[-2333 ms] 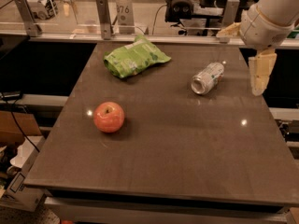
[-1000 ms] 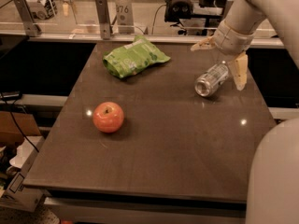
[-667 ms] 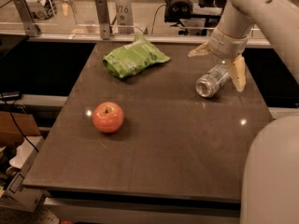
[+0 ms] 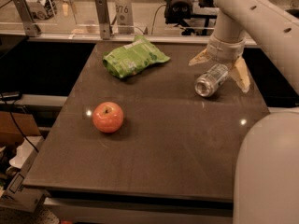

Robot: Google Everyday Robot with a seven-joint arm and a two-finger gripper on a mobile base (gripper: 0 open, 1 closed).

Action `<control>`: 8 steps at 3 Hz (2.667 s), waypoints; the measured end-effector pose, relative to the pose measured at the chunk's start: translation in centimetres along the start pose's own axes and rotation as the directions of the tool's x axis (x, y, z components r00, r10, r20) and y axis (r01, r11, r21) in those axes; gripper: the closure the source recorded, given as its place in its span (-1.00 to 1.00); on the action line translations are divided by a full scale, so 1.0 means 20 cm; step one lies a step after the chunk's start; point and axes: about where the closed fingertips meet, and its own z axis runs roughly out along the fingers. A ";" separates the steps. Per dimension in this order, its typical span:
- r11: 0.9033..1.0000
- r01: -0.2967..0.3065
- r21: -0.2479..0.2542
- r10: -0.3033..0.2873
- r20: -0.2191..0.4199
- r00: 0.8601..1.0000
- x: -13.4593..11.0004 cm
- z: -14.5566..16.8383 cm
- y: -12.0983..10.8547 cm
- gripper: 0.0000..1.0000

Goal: Place 7up can upright

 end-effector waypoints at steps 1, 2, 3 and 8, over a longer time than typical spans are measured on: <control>0.999 0.034 -0.022 -0.034 0.000 0.999 0.00 0.01 0.01 -0.70; 0.999 0.048 -0.016 -0.048 0.023 0.999 -0.01 0.01 0.01 -0.21; 0.998 0.055 0.005 -0.055 0.040 0.998 -0.03 0.00 -0.01 0.23; 0.851 0.358 0.383 -0.247 -0.308 0.919 -0.20 -0.49 -0.19 1.00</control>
Offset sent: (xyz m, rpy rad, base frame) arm -0.0258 -0.0020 0.0069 0.0105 0.1256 0.0616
